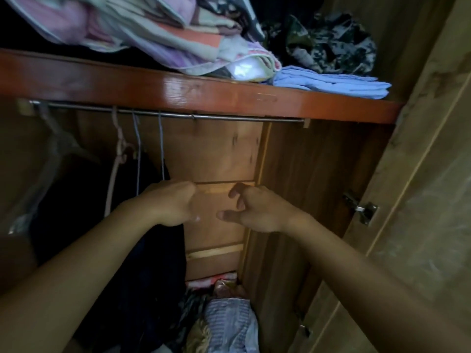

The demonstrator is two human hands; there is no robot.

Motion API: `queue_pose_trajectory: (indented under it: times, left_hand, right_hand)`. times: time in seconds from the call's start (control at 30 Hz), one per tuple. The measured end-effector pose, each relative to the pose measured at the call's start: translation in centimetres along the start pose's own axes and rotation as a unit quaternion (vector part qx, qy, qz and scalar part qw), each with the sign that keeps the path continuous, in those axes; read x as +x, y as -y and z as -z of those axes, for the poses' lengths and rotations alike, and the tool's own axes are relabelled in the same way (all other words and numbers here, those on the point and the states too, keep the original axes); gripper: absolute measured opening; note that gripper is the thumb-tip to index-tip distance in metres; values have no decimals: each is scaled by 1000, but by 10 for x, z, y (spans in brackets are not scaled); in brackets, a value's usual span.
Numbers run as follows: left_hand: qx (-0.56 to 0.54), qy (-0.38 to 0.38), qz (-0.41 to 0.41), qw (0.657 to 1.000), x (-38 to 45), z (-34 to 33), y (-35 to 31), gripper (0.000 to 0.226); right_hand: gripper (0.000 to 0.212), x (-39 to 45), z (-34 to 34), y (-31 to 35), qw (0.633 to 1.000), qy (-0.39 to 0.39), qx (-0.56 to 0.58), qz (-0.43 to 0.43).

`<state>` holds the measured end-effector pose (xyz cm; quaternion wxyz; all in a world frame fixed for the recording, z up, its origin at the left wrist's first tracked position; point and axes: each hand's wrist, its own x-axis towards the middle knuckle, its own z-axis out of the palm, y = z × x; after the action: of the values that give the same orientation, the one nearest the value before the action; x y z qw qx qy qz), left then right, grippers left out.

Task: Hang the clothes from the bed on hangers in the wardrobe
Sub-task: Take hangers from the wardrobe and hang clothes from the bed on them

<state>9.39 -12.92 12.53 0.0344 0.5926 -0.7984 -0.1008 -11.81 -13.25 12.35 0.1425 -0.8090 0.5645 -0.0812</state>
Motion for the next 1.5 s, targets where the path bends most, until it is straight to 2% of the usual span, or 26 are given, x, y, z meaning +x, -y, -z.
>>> queue_pose_trajectory:
  times: [0.17,0.27,0.37,0.47,0.57,0.7,0.73,0.8,0.93,1.07,1.27,1.4,1.5]
  left_hand:
    - [-1,-69,71,995,-1,3,34,42]
    - [0,-120,83,989,5,3,59,38]
    - [28,-153,106,982,11,1,78,45]
    - [26,-163,121,979,17,0,91,46]
    - [22,-184,132,974,22,-1,98,45]
    - [27,-241,132,961,26,0,103,51]
    - [26,-249,127,960,27,0,103,53]
    - [16,-258,117,959,27,0,104,52]
    - [-9,-271,109,956,27,2,103,49]
    - [-41,-276,86,956,24,4,96,48]
    - [-71,-282,59,955,18,6,76,41]
    - [-77,-261,45,961,25,5,65,45]
    - [-75,-243,40,966,32,-1,54,51]
  right_hand:
    - [54,54,-20,39,996,-27,75,43]
    - [52,82,-37,60,987,-3,157,34]
    - [55,105,-54,79,985,4,169,36]
    - [43,129,-64,91,984,-9,177,36]
    - [33,147,-70,97,984,-23,176,29]
    - [15,163,-82,98,971,-59,233,-11]
    - [20,166,-84,99,965,-69,252,-27]
    - [32,173,-84,102,954,-101,280,-44]
    - [27,172,-71,106,944,-170,275,-68]
    - [27,161,-59,99,903,-263,329,-85]
    - [23,149,-40,75,873,-315,364,-83]
    - [17,139,-32,47,867,-290,398,-80]
    - [21,127,-34,28,864,-288,405,-81]
